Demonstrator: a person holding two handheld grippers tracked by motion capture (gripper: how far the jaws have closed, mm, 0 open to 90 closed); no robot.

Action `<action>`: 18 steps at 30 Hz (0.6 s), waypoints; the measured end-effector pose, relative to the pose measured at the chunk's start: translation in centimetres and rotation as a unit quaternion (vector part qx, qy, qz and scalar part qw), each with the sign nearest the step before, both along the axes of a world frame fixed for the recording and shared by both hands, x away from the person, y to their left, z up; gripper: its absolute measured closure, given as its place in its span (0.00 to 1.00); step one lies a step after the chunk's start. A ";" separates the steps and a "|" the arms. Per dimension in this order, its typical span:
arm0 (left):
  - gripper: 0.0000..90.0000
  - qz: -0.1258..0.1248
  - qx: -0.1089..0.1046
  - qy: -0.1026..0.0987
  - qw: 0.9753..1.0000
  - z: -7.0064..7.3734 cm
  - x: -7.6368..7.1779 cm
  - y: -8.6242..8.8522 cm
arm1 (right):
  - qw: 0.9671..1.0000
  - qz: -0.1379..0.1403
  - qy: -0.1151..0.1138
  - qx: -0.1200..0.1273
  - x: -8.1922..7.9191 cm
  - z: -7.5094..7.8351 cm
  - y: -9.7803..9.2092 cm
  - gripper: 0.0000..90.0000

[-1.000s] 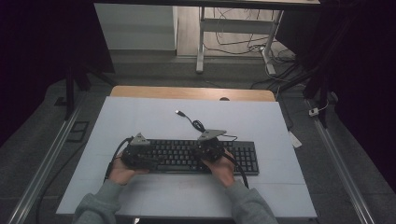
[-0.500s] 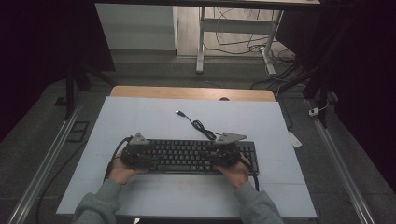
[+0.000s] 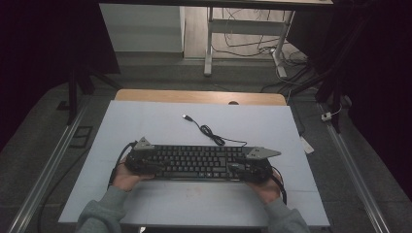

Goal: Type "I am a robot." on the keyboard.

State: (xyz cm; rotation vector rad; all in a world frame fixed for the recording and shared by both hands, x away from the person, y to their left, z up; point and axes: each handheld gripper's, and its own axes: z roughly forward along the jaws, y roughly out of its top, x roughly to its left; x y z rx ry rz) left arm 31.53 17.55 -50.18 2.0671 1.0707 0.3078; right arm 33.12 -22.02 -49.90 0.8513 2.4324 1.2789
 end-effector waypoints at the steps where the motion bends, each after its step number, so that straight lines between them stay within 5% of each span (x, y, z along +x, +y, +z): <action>1: 0.36 0.002 -0.001 0.000 1.000 0.0 0.0 0.0 | 1.000 -0.004 -0.001 -0.002 -0.1 0.0 -0.2 0.61; 18: 0.34 0.012 0.003 -0.008 1.000 0.0 0.0 0.0 | 1.000 0.001 -0.003 -0.007 -0.1 -0.2 -0.2 0.61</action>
